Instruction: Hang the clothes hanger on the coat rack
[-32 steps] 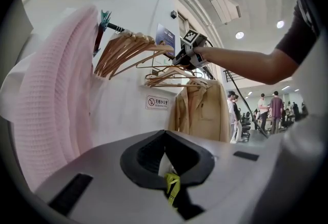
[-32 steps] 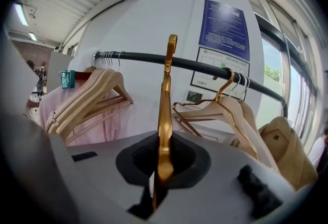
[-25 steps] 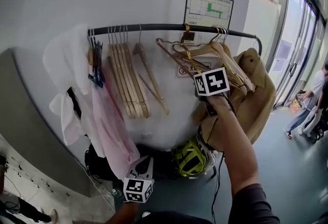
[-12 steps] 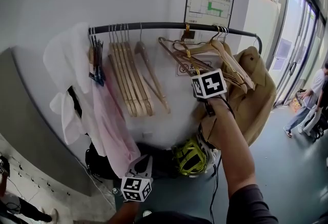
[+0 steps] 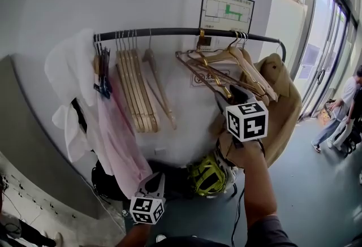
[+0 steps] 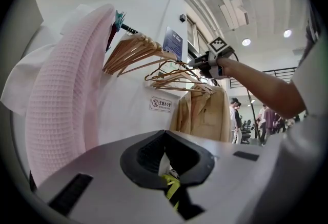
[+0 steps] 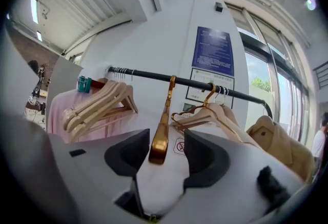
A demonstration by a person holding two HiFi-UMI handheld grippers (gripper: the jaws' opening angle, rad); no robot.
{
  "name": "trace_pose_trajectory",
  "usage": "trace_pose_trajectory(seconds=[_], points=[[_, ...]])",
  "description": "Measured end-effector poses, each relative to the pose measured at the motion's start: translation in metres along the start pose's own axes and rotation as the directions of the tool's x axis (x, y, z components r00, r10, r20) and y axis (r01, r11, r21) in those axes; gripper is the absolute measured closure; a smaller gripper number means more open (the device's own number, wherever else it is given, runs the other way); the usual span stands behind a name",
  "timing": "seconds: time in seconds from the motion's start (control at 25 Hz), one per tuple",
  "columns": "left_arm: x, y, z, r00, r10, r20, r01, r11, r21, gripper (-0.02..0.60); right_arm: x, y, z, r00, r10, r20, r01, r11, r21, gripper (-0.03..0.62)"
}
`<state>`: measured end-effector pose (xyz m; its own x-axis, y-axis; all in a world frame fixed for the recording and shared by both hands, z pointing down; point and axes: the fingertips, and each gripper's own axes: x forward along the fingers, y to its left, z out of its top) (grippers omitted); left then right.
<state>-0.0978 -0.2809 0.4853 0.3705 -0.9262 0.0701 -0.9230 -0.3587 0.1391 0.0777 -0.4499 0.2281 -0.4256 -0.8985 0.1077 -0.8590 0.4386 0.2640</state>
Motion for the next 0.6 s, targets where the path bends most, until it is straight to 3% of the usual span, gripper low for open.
trace_pose_trajectory(seconds=[0.24, 0.44, 0.6], points=[[0.006, -0.01, 0.002, 1.0, -0.018, -0.002, 0.018, 1.0, 0.002, 0.572, -0.077, 0.03, -0.044, 0.997, -0.006, 0.073, 0.007, 1.0, -0.004, 0.398], [0.014, -0.014, 0.007, 1.0, -0.008, 0.009, 0.008, 1.0, 0.029, 0.572, -0.082, 0.067, -0.129, 1.0, -0.024, -0.003, 0.023, 0.998, -0.06, 0.409], [0.013, -0.014, 0.005, 1.0, 0.006, 0.003, -0.006, 0.999, 0.054, 0.572, -0.088, 0.095, -0.191, 0.999, -0.009, -0.052, 0.012, 0.999, 0.048, 0.524]])
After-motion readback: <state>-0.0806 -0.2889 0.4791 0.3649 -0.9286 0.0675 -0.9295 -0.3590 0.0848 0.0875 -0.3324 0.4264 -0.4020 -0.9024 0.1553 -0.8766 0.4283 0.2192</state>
